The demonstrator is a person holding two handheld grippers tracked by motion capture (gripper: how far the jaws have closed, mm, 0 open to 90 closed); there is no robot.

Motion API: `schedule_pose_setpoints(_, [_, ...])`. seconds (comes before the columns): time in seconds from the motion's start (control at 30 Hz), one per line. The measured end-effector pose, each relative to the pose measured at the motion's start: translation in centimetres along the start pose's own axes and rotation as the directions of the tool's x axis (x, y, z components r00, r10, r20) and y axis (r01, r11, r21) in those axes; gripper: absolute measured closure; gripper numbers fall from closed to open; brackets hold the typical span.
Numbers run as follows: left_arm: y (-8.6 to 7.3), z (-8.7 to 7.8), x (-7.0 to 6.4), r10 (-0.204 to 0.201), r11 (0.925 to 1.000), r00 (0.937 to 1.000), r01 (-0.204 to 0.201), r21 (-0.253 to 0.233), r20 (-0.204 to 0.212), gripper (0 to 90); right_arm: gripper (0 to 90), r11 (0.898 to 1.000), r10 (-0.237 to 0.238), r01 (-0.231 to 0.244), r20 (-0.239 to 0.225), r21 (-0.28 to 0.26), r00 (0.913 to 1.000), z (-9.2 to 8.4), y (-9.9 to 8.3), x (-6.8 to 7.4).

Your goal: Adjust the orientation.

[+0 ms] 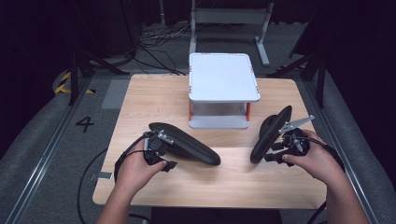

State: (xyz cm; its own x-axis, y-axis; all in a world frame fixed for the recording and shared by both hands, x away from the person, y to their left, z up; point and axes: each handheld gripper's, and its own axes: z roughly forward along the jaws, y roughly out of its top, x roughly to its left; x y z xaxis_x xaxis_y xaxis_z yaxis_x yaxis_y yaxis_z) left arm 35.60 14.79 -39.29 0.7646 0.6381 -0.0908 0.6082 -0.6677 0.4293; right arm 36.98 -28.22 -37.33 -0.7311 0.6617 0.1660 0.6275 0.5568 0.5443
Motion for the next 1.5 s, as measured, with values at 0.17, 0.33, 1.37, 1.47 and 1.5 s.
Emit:
schedule_pose_setpoints(0.17, [0.2,-0.3,-0.4,-0.006,1.0000,0.9997,0.007,-0.007,0.024,37.4,39.6,0.999,-0.033,0.033,0.007,-0.010,0.9994,0.5,0.3,0.9])
schedule_pose_setpoints(0.33, [-0.4,-1.2,0.0,-0.037,0.9990,0.9992,0.037,-0.024,0.011,37.2,39.5,0.996,-0.084,0.084,-0.019,-0.004,0.9962,2.1,1.2,2.5])
schedule_pose_setpoints(1.37, [-4.7,-2.9,1.6,-0.171,0.9838,0.9851,0.170,-0.057,-0.016,36.3,35.4,0.923,-0.384,0.380,-0.080,-0.057,0.9199,11.4,7.0,10.8])
schedule_pose_setpoints(1.47, [-4.7,-2.9,1.7,-0.178,0.9825,0.9839,0.176,-0.059,-0.017,36.3,37.2,0.921,-0.389,0.386,-0.061,-0.056,0.9194,11.8,7.1,10.9])
schedule_pose_setpoints(1.5, [-4.7,-2.9,1.7,-0.176,0.9829,0.9843,0.175,-0.058,-0.014,36.3,40.6,0.920,-0.392,0.389,-0.050,-0.052,0.9188,11.9,7.1,11.0])
